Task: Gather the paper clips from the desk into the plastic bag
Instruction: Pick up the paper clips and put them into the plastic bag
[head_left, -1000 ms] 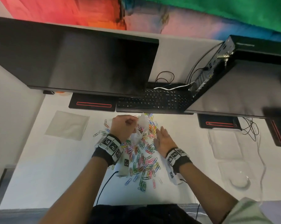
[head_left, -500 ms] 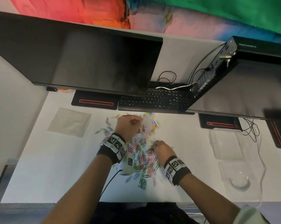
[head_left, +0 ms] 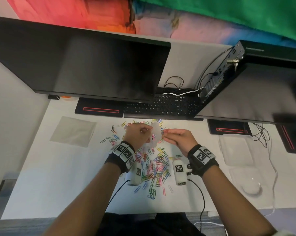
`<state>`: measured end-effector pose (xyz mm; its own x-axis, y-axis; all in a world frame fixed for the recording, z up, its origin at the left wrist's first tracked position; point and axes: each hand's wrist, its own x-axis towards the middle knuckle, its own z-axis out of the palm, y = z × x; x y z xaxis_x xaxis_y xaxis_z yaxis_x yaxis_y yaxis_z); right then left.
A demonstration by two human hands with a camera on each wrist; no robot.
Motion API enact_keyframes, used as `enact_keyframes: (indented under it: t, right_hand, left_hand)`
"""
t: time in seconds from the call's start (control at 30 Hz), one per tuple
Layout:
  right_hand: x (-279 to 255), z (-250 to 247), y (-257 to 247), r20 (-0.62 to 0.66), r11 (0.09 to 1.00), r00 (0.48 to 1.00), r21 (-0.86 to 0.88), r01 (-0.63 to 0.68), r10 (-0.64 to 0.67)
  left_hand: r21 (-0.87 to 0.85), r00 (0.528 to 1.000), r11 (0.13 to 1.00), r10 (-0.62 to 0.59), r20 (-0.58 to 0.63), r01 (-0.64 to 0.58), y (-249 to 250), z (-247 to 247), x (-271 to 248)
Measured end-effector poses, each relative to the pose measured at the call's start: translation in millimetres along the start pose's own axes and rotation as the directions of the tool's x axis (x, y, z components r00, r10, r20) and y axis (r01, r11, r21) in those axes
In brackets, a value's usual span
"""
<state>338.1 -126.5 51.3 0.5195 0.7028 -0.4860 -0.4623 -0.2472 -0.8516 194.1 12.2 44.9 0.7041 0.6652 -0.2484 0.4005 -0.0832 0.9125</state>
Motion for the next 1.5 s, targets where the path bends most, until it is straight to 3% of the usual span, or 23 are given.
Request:
enact_keyframes:
  t: [0.1,0.2,0.3,0.4,0.43,0.5,0.57,0.6,0.63,0.7,0.77,0.8,0.97,1.1,1.27,1.37,1.5]
  right_hand:
    - [3,13,1,0.023,0.958,0.999,-0.283,0.04,-0.035]
    - [12,22,9,-0.009,0.775,0.992,-0.625,0.092,-0.125]
    - [14,30,11,-0.015,0.606,0.972,-0.784,0.135,-0.236]
    - [8,35,5,0.106,0.395,0.949,-0.891,0.223,-0.296]
    - [7,33,5,0.124,0.398,0.944,-0.884,0.244,-0.305]
    - [2,23,4,0.073,0.532,0.939,-0.808,0.253,-0.335]
    - [-2,4,8,-0.065,0.701,0.955,-0.694,0.164,-0.288]
    - [-3,-7,14,-0.125,0.738,0.965,-0.668,0.091,-0.232]
    - [-4,-19,21,-0.172,0.713,0.97,-0.701,0.003,-0.174]
    - [-4,-45,43,-0.206,0.498,0.978,-0.851,-0.168,-0.023]
    - [-9,-60,67,-0.171,0.298,0.979,-0.934,-0.197,0.112]
    - [-12,-62,77,-0.135,0.263,0.983,-0.951,-0.165,0.127]
    - [-19,-47,104,0.066,0.36,0.997,-0.932,0.046,0.041]
    - [-11,-27,110,0.172,0.353,0.985,-0.92,0.17,-0.027]
    - [0,-25,108,0.174,0.379,0.976,-0.901,0.211,-0.131]
    - [1,-25,109,0.201,0.318,0.952,-0.909,0.27,-0.232]
    - [3,-26,110,0.191,0.244,0.952,-0.937,0.249,-0.238]
  left_hand:
    - [-0.005,1.0,1.0,0.002,0.025,-0.002,1,6,-2]
    - [0.043,0.998,0.999,0.032,0.045,-0.034,-2,10,-2]
    - [0.066,0.998,0.997,0.036,0.053,-0.04,-4,12,-3]
    - [0.053,0.998,0.998,0.037,0.057,-0.04,-4,11,-4]
    - [0.051,0.998,0.998,0.034,0.053,-0.037,-4,11,-3]
    - [0.052,0.999,0.998,0.029,0.046,-0.032,-4,9,-3]
    - [0.04,0.999,0.999,0.032,0.031,-0.033,-4,8,-2]
    - [0.031,0.999,0.999,0.037,0.018,-0.037,-5,6,-1]
    - [0.027,0.999,0.999,0.039,0.007,-0.039,-5,5,-1]
    - [0.035,0.999,0.999,0.041,0.002,-0.041,-6,4,1]
    - [0.051,0.999,0.998,0.046,0.005,-0.046,-6,3,3]
    - [0.056,0.999,0.997,0.047,0.007,-0.047,-7,3,4]
    - [0.021,1.0,1.0,0.021,0.007,-0.021,-8,4,5]
    - [0.026,1.0,1.0,0.016,0.017,-0.017,-7,6,5]
    - [-0.005,1.0,1.0,0.008,0.001,-0.008,-9,3,4]
    - [0.012,1.0,1.0,-0.009,0.005,0.009,-11,0,5]
    - [0.004,1.0,1.0,-0.028,-0.004,0.028,-10,-2,2]
